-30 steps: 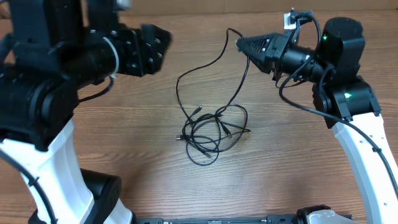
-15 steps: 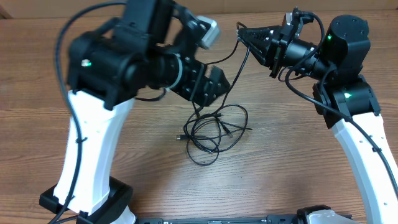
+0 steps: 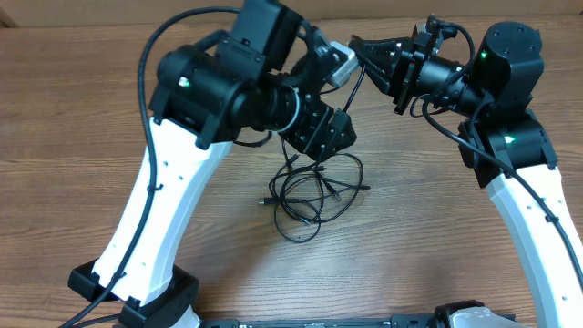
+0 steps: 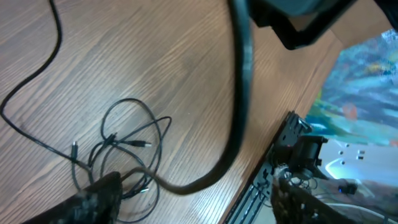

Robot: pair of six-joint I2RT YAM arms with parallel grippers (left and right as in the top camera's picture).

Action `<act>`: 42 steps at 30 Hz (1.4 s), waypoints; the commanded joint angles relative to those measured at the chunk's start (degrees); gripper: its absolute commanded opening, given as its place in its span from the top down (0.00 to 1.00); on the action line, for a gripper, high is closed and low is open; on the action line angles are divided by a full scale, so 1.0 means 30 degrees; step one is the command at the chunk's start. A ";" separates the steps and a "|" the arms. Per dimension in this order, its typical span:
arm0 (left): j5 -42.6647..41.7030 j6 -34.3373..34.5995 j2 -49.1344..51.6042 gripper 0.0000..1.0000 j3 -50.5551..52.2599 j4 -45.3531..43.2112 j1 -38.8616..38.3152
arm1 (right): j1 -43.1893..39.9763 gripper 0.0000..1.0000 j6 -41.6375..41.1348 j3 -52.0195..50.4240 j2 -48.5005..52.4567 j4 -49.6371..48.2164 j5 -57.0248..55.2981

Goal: Untangle cables

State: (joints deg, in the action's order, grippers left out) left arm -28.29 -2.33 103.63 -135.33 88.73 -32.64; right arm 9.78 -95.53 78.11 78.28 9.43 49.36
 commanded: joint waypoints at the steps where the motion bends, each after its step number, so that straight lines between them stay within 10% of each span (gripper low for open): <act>1: -0.0080 -0.0525 0.0066 0.29 0.0350 -0.0211 -0.0430 | -0.0036 0.96 -0.0670 0.0240 -0.0015 -0.0525 0.0255; 6: -0.0066 -0.0517 0.0073 0.60 0.0364 -0.0350 -0.0474 | -0.0036 0.96 -0.0685 0.0240 -0.0015 -0.0918 0.0532; 14: -0.0066 -0.0517 0.0073 0.72 0.0357 -0.0372 -0.0474 | -0.0036 0.96 -0.0678 0.0240 -0.0015 -0.0925 0.0750; 18: 0.0036 -0.0503 0.0073 0.96 0.0364 -0.0386 -0.0466 | -0.0036 0.96 -0.0663 0.0240 -0.0015 -0.0918 0.0794; 24: 0.0576 0.0590 0.0066 0.96 0.0284 -0.0386 -0.0466 | -0.0321 0.92 -0.0007 0.0240 -0.0007 -0.0889 0.0474; 26: 0.1545 0.1435 0.0015 0.96 0.0022 -0.0372 -0.0415 | -0.0576 0.75 0.1013 0.0240 -0.0007 -0.0714 0.0299; 29: 0.1800 0.2135 -0.0197 0.96 -0.1195 -0.0561 0.0022 | -0.1129 0.00 0.4197 0.0240 -0.0007 0.0262 0.0284; 42: 0.1443 0.7053 -0.0233 0.96 -0.9901 -0.2805 0.3665 | -0.3512 0.00 0.8590 0.0240 -0.0007 0.9180 -0.4197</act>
State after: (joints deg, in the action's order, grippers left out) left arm -23.31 11.86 103.74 -160.05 82.98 -23.75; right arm 0.16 -72.84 78.11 78.28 32.10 44.99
